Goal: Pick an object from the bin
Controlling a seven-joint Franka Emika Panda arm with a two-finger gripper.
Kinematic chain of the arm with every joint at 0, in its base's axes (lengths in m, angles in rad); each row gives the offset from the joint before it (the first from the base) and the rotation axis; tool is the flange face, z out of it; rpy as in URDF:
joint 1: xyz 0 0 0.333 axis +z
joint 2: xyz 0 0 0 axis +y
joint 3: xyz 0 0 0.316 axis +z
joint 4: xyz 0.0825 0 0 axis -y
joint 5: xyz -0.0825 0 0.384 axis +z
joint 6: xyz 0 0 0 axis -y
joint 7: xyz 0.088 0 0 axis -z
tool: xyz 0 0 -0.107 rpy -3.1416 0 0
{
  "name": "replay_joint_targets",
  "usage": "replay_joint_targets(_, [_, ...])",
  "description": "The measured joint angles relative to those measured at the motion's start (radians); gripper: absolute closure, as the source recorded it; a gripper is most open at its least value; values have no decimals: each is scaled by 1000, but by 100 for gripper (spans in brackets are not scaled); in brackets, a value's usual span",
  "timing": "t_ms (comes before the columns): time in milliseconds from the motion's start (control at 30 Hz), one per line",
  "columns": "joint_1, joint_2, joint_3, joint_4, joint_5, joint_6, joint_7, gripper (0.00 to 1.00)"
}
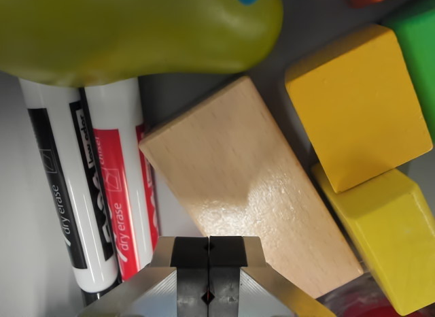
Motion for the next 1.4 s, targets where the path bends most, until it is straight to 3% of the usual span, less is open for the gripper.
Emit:
replay_joint_targets(633, [1, -80, -3, -17, -1, -61, 0, 100])
replay_joint_targets(1400, [5, -247, -11, -19, -10, -232, 6, 100])
